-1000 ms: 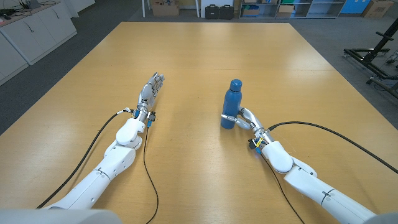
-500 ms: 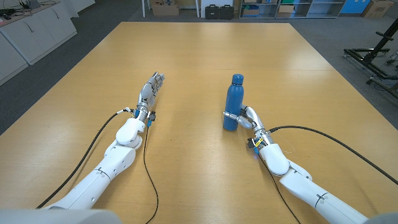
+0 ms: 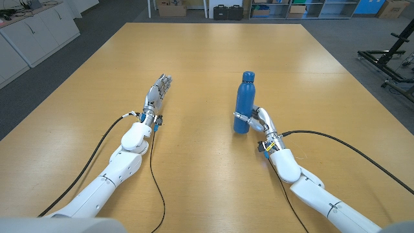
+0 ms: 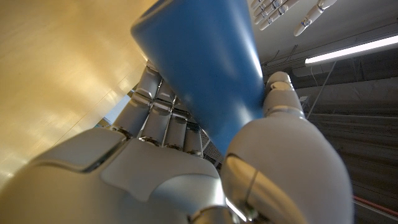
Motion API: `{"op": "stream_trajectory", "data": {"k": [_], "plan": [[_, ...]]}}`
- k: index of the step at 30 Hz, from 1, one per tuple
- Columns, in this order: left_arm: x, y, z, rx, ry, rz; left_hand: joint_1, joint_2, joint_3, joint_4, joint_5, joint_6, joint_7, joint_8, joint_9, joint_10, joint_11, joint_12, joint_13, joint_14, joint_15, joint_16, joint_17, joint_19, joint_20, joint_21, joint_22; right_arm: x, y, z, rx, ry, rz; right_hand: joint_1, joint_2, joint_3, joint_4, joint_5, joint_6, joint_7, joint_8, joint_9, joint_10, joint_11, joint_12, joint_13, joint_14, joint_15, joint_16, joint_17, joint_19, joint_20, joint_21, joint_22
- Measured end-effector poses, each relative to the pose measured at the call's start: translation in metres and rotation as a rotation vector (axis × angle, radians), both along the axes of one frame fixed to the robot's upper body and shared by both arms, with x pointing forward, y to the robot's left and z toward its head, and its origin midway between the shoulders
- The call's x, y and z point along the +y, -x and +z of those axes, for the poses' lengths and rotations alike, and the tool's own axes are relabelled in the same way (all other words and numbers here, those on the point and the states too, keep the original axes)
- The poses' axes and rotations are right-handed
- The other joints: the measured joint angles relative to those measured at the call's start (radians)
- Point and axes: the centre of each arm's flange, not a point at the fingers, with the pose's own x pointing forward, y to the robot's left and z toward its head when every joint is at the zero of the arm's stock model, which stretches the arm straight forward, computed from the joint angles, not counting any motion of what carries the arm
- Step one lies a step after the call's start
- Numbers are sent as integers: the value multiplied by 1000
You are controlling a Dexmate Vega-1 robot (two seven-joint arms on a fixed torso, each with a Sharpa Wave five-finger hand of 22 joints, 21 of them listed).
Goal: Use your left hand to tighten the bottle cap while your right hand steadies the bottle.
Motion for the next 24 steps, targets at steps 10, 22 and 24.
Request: {"op": "stream_trajectory", "data": {"k": [10, 22, 24], "plan": [[-5, 11, 0, -23, -21, 9, 4, 4, 7, -7, 0, 26, -5, 8, 0, 31, -9, 8, 0, 28, -6, 0, 0, 17, -2, 4, 0, 11, 6, 19, -15, 61, 30, 21, -21, 2, -1, -9, 16, 7, 9, -19, 25, 10, 21, 50, 32, 17, 43, 58, 10, 4, 84, 45], [-12, 23, -2, -51, -43, 32, 8, 8, 12, -12, 0, 85, -18, 20, 0, 84, -16, 16, 0, 77, -6, 8, 0, 52, -2, 5, 0, 29, 12, 35, -36, 109, 63, 37, -37, 2, -1, -9, 30, 9, 9, -29, 36, 12, 29, 74, 40, 19, 53, 86, 15, 5, 115, 58], [-13, 25, -2, -55, -48, 33, 8, 8, 12, -12, 0, 85, -18, 20, 0, 84, -16, 16, 0, 77, -6, 8, 0, 56, -5, 5, 0, 31, 13, 37, -38, 114, 66, 37, -37, 2, -1, -9, 30, 9, 9, -29, 39, 11, 29, 80, 42, 17, 57, 90, 17, 4, 121, 63]]}}
